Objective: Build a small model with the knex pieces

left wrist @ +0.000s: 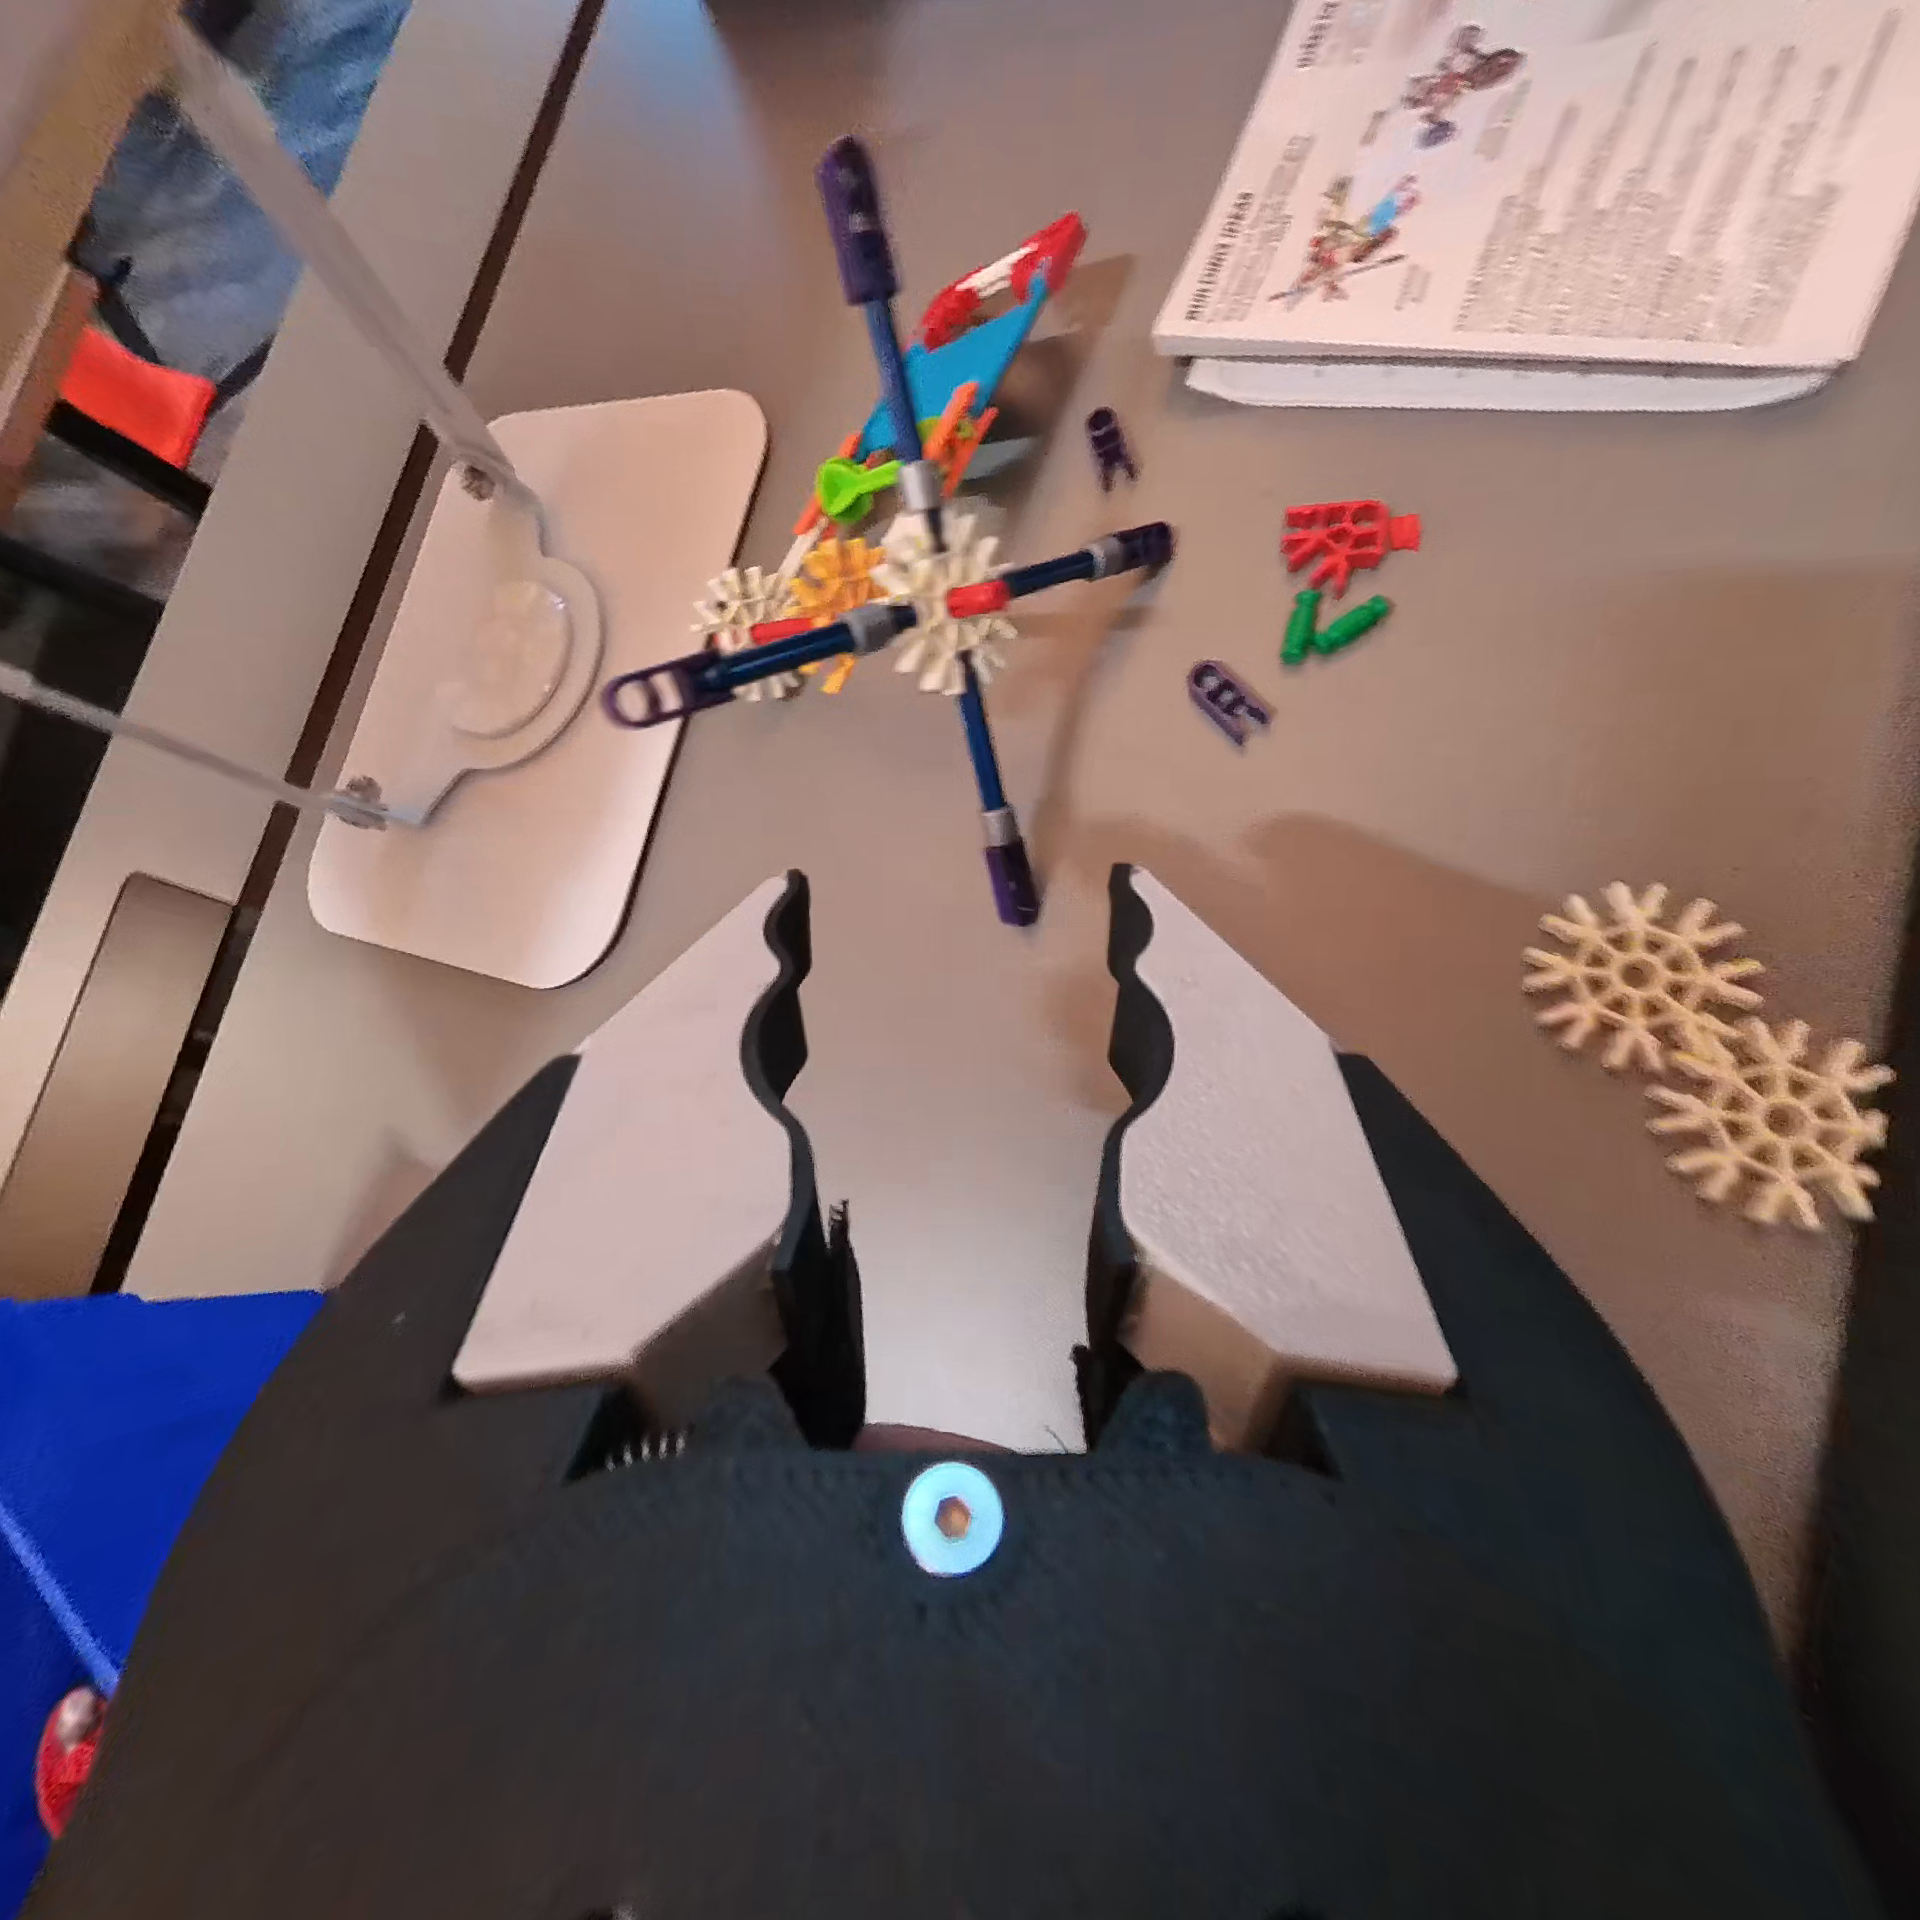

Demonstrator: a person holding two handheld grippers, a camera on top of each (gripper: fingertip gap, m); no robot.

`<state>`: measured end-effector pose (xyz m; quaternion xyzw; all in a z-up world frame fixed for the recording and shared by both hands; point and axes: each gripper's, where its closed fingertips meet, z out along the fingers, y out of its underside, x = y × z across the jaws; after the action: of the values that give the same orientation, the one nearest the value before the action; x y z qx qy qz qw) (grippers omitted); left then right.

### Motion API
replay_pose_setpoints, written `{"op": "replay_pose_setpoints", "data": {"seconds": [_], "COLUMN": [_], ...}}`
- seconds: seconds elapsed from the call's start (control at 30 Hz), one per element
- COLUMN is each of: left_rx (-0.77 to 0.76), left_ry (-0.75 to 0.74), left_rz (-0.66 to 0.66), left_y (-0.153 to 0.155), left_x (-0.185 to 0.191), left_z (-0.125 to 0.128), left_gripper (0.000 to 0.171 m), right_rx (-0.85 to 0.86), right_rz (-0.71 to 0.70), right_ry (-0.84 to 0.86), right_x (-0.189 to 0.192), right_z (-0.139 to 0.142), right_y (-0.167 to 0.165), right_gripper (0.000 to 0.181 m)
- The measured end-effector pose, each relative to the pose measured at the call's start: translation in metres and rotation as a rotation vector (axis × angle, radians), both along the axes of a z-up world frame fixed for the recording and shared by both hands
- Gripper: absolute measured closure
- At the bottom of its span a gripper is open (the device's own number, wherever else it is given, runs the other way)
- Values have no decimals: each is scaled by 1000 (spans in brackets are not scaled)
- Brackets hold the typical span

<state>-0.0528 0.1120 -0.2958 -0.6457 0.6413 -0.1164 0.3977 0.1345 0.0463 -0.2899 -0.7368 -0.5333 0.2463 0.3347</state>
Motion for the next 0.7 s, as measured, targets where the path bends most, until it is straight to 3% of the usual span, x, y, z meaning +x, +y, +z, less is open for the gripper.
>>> {"op": "replay_pose_setpoints", "data": {"seconds": [0.13,0.27,0.47,0.7], "left_rx": [2,-16,34,68], "left_ry": [-16,-36,4,-63], "left_rz": [-54,-107,-153,-119], "left_y": [-22,-38,-43,-32], "left_x": [3,11,19,20], "left_z": [3,-2,-15,-3], "left_gripper": [117,119,120,121], "right_rx": [35,14,16,-1], "right_rz": [32,58,48,24], "right_ry": [-98,-154,-255,-155], "right_x": [-47,-83,-97,-94], "right_z": [5,-14,-45,-9], "right_y": [-13,-13,11,38], "right_gripper": [142,146,157,169]}}
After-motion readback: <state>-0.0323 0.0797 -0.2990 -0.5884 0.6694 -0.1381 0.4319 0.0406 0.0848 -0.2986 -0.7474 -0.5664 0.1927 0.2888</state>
